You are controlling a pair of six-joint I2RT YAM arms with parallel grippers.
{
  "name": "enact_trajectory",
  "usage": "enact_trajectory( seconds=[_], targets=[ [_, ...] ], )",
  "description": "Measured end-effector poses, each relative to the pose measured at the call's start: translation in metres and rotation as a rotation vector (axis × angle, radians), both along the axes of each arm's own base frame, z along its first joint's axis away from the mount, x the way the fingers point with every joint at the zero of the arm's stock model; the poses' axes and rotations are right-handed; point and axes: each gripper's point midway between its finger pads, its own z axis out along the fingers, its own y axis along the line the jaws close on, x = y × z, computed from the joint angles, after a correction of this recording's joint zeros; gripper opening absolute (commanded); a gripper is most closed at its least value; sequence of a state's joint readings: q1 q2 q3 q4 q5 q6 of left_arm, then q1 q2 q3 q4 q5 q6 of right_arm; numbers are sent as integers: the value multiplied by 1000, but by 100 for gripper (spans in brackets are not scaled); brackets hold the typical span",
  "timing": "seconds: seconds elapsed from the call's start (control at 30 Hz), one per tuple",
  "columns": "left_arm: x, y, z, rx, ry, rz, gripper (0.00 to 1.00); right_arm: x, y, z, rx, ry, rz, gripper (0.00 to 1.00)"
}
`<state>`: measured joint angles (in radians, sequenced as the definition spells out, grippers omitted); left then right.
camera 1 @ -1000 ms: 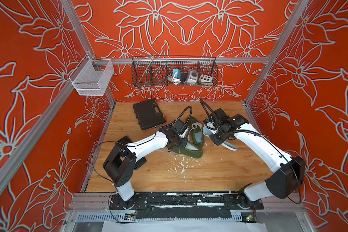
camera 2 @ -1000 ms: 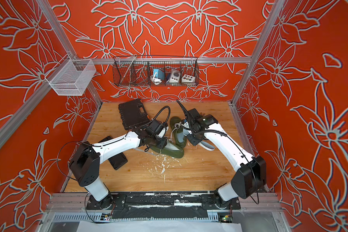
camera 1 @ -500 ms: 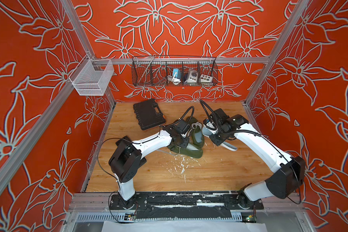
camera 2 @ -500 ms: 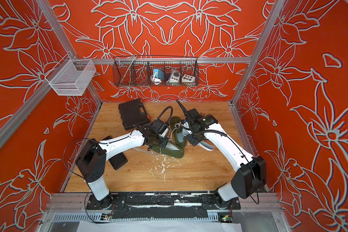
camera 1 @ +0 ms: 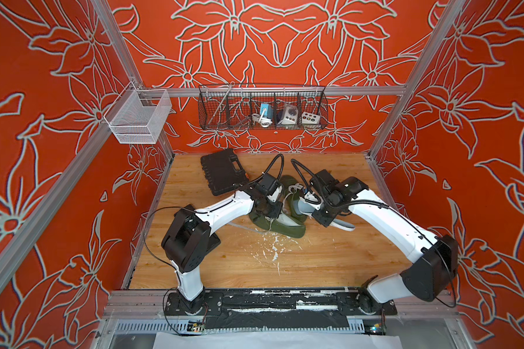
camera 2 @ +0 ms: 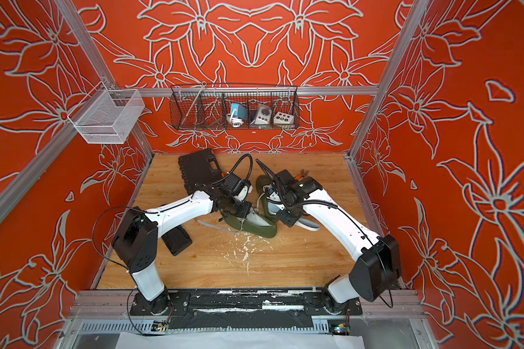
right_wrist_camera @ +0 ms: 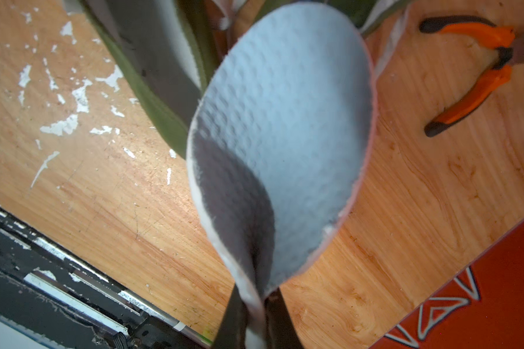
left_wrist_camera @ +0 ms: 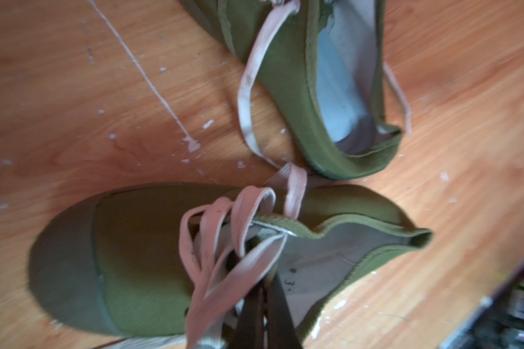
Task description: Insert the insole into the shoe
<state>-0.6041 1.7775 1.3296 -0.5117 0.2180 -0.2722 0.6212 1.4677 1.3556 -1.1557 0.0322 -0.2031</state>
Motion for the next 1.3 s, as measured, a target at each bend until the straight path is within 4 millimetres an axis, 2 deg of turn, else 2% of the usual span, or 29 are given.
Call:
enact_trajectory(
  seconds=[0.17,0.47,0.73,0.87,1.03,1.3],
  targets=[
    [-4,5,2,-167,74,14,0,-7,1,-2,-57,-9,74,0],
    [-21,-1,5,-441,201,-16,0,-19,8,-7,-188,-32,246,0],
    [-24,0,10,-553,253,-15,0,-18,19,-34,-416,-33,382,0],
    [-23,2,9,-593,269,1,0,-16,31,-38,-477,-41,415,0],
    [-28,6,4,-646,304,29,0,-14,42,-36,-494,-56,416,0],
    [-33,7,7,-735,340,46,0,-18,49,-41,-453,-41,394,0]
  ],
)
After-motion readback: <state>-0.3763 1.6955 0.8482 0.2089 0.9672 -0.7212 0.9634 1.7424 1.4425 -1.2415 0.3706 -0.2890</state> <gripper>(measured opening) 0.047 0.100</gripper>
